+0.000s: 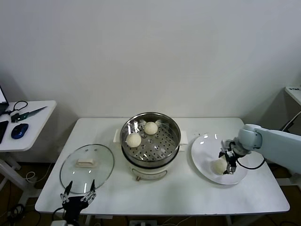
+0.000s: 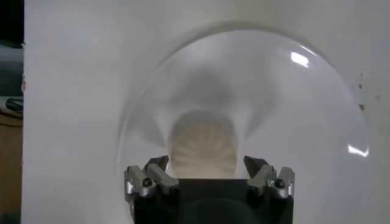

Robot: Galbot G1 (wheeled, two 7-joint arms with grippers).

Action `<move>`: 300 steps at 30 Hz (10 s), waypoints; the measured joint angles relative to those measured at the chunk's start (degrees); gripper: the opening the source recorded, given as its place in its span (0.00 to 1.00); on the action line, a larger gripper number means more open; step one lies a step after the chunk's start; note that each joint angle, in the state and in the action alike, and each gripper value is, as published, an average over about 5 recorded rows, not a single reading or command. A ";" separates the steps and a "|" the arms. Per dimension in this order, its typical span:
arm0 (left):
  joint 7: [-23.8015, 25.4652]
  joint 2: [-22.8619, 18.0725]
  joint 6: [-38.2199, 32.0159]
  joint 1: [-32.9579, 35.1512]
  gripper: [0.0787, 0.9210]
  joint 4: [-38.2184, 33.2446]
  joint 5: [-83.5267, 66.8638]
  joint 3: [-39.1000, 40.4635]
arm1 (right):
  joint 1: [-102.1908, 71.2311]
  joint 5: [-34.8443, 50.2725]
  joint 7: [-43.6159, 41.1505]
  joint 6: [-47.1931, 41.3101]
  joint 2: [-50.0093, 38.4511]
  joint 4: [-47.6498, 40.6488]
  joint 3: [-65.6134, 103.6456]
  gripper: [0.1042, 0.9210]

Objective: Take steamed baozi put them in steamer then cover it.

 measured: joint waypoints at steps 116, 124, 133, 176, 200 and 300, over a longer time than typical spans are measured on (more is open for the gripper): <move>-0.16 -1.41 -0.96 0.60 0.88 -0.08 2.25 -0.90 | 9.53 -1.13 -7.90 12.26 3.66 -14.21 -6.15 0.88; -0.24 -1.58 -1.00 0.98 0.88 0.08 2.42 -0.90 | 1.42 -3.61 -7.09 12.06 6.42 -20.63 0.89 0.88; -0.36 -1.66 -1.03 1.30 0.88 -0.15 2.49 -0.90 | -3.02 -4.97 -6.78 11.55 8.61 -25.18 5.42 0.74; -0.10 -0.97 0.32 0.39 0.88 -2.86 2.28 0.01 | 39.44 32.98 1.42 -5.87 24.08 11.79 -18.57 0.64; -0.11 -0.72 0.52 0.91 0.88 -3.06 1.62 -0.57 | 25.43 27.65 5.73 -8.65 32.85 1.89 -16.78 0.64; -24.44 16.78 -4.46 -22.30 0.88 34.38 79.61 5.31 | -112.30 9.39 38.10 33.83 34.12 23.87 121.25 0.88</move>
